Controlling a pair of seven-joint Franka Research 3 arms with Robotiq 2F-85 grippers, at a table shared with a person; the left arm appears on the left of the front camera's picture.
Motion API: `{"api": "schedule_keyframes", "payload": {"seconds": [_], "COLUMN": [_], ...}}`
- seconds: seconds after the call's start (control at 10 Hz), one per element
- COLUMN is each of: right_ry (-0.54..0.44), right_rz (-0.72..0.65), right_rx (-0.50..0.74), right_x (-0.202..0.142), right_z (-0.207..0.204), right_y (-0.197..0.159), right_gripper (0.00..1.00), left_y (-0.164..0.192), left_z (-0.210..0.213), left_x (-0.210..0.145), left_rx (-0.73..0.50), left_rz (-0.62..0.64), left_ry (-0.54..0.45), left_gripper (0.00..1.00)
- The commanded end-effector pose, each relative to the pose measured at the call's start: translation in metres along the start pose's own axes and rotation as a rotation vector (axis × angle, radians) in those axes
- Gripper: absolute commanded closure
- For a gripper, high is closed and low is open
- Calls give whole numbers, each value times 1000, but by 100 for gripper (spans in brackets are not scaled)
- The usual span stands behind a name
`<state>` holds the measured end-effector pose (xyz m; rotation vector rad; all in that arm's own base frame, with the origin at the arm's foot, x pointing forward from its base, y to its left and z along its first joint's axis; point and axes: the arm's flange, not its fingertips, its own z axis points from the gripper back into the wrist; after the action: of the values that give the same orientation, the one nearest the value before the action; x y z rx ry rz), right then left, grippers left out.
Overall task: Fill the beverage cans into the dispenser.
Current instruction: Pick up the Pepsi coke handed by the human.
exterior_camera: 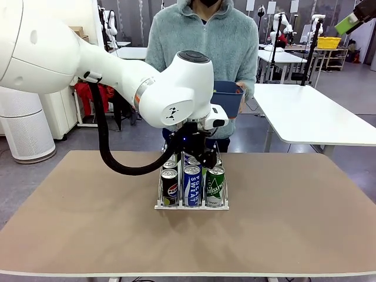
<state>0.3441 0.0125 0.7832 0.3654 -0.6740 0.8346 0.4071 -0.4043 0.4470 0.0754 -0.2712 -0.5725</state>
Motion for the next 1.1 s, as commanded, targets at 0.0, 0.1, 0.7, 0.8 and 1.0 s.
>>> {"api": "schedule_keyframes", "payload": {"seconds": [0.0,0.1,0.7,0.8,1.0], "right_ry": [1,1,1,1,1], "right_rz": [0,0,0,0,0], "right_rx": [4,4,4,4,4], "right_x": [-1,-1,-1,-1,-1], "right_z": [-1,-1,-1,-1,-1], "right_y": [0,0,0,0,0], "right_gripper": [0,0,0,0,0], "left_y": [1,1,47,67,105], "left_z": [-1,-1,98,124,188], "left_x": [0,0,-26,-31,-44], "left_rx": [-2,-2,-45,-38,15], "left_rz": [-6,-6,-71,-86,-112], "left_ry": [2,2,-16,-47,-15], "left_gripper": [0,0,0,0,0]}}
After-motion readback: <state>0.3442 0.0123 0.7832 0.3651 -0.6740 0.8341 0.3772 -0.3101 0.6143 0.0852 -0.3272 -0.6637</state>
